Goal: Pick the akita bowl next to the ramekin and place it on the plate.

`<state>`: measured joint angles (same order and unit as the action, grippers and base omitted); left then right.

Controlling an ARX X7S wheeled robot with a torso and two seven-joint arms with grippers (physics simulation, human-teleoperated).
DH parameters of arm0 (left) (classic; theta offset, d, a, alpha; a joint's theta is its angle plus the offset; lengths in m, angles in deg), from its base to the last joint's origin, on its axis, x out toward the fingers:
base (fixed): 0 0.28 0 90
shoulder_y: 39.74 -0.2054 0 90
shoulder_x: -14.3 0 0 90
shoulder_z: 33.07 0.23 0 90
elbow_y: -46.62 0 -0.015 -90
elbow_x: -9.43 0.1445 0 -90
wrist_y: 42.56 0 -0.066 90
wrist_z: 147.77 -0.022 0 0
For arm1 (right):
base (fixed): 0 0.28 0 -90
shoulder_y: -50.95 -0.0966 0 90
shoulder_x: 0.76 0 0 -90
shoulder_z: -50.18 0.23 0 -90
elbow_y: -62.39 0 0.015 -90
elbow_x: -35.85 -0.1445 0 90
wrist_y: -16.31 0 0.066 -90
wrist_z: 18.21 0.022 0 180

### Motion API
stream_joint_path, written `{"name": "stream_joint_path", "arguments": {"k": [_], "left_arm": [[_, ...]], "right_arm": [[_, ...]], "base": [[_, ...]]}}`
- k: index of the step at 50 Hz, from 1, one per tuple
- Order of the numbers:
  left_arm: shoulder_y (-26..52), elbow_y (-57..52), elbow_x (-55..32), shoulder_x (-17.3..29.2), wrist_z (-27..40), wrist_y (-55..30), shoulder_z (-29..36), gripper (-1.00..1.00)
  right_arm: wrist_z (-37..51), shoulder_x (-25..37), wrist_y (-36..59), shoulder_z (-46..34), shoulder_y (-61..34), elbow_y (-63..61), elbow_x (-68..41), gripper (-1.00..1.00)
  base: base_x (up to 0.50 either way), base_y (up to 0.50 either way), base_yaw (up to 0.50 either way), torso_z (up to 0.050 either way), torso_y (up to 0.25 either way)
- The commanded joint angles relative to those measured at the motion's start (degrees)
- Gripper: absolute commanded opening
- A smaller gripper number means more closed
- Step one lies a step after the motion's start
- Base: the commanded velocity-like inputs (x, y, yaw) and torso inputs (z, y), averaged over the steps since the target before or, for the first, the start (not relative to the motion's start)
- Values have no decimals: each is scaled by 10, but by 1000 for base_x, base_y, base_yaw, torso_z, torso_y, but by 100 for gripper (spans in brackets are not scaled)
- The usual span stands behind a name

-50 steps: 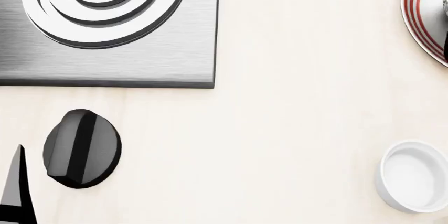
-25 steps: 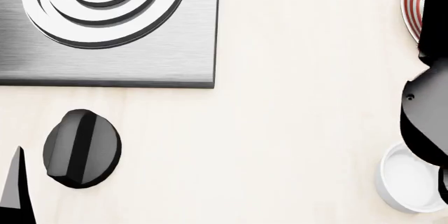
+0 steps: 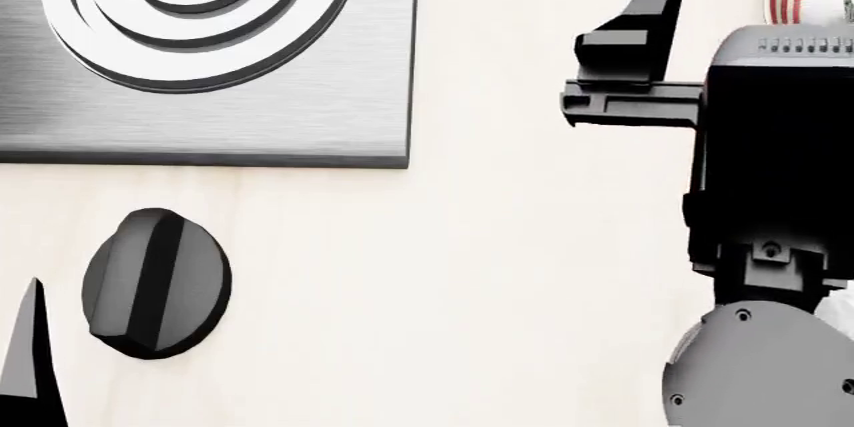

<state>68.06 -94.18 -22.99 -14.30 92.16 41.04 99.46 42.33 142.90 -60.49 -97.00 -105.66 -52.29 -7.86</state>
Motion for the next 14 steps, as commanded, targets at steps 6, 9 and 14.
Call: {"name": "stream_joint_path", "arguments": {"k": [6, 9, 14], "left_arm": [[-3, 0, -1, 3, 1, 3, -2, 100], [-4, 1, -1, 2, 1, 3, -1, 100], [-6, 2, 0, 1, 0, 4, -1, 100]], "right_arm": [[35, -7, -4, -32, 43, -68, 51, 100], [38, -11, 8, -37, 39, -79, 58, 100], [52, -11, 21, -42, 40, -108, 70, 100]], "base": [[0, 0, 0, 0, 0], [0, 0, 0, 0, 0], [0, 0, 0, 0, 0]]}}
